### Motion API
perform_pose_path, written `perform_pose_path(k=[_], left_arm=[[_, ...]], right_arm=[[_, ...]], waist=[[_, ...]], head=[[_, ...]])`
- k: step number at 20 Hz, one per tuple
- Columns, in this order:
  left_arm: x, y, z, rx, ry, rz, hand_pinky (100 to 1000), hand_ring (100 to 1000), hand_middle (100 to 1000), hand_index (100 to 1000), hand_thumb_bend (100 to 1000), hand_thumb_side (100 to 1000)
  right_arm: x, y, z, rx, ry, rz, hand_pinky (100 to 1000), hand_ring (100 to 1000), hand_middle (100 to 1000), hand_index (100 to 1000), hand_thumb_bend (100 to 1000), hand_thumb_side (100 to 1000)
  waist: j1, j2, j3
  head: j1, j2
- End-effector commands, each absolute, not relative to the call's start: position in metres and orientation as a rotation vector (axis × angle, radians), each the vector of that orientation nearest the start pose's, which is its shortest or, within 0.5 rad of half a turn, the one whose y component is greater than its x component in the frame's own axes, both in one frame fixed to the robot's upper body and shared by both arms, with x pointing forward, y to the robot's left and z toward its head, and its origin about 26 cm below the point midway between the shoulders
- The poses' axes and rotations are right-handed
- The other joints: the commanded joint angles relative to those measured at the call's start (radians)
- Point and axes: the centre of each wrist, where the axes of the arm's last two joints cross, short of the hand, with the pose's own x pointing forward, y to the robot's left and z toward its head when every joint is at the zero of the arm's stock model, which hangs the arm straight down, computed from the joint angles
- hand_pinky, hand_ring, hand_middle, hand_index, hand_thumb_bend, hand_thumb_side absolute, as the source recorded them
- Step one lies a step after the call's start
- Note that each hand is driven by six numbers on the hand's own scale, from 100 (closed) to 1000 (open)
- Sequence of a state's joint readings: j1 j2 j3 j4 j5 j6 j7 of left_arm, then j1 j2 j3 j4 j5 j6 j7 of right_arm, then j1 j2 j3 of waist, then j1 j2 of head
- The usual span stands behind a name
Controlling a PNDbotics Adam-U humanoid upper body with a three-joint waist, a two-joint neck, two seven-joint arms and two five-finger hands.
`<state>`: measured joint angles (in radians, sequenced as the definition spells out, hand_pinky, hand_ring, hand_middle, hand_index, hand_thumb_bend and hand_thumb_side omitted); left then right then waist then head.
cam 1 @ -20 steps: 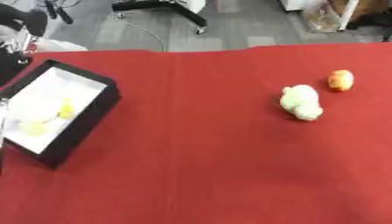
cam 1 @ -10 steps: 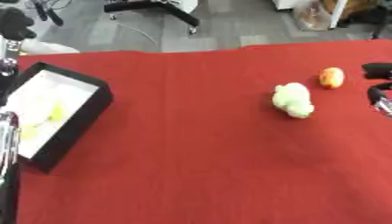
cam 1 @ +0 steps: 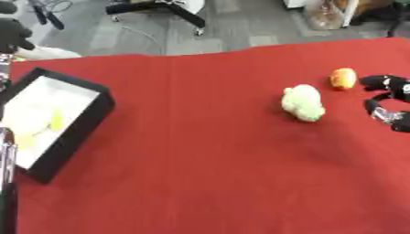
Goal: Pick up the objects with one hand, pass them to the other hand, and then place them into the box on the other side of the table.
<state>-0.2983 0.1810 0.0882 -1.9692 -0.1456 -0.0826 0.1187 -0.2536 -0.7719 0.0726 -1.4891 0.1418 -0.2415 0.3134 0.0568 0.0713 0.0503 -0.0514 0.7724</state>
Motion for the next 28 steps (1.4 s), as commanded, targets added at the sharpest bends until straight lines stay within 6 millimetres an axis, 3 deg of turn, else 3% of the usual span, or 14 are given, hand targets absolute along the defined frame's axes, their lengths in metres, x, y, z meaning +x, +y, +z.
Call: perform_pose_path(k=[1, 8, 9, 10, 16, 28], left_arm=[[0.303, 0.259, 0.192, 0.340, -2.374, -0.136, 461, 504, 606, 805, 617, 665], [0.302, 0.256, 0.192, 0.336, -2.377, -0.150, 461, 504, 605, 806, 615, 668], [0.302, 0.255, 0.192, 0.332, -2.378, -0.153, 461, 504, 605, 806, 615, 668], [0.302, 0.254, 0.193, 0.328, -2.380, -0.155, 461, 504, 605, 806, 615, 668], [0.302, 0.249, 0.196, 0.301, -2.399, -0.166, 463, 505, 606, 807, 613, 669], [0.305, 0.236, 0.203, 0.228, -2.439, -0.206, 463, 504, 606, 808, 612, 670]], right_arm=[[0.336, -0.408, 0.145, -0.503, -1.610, 1.172, 823, 913, 932, 922, 156, 568], [0.345, -0.401, 0.153, -0.596, -1.615, 1.215, 827, 912, 933, 933, 201, 565], [0.345, -0.400, 0.154, -0.602, -1.622, 1.211, 827, 912, 935, 934, 193, 628], [0.346, -0.399, 0.156, -0.607, -1.630, 1.208, 827, 912, 936, 934, 219, 575], [0.350, -0.396, 0.161, -0.613, -1.630, 1.211, 832, 915, 946, 944, 269, 584], [0.355, -0.406, 0.151, -0.600, -1.536, 1.209, 833, 910, 943, 947, 274, 603]], waist=[[0.012, -0.008, 0.004], [0.019, -0.006, 0.021], [0.020, -0.006, 0.024], [0.021, -0.005, 0.027], [0.026, 0.000, 0.050], [0.029, 0.024, 0.114]], head=[[-0.010, -0.002], [-0.024, -0.002], [-0.026, -0.002], [-0.030, -0.002], [-0.054, -0.002], [-0.100, -0.002]])
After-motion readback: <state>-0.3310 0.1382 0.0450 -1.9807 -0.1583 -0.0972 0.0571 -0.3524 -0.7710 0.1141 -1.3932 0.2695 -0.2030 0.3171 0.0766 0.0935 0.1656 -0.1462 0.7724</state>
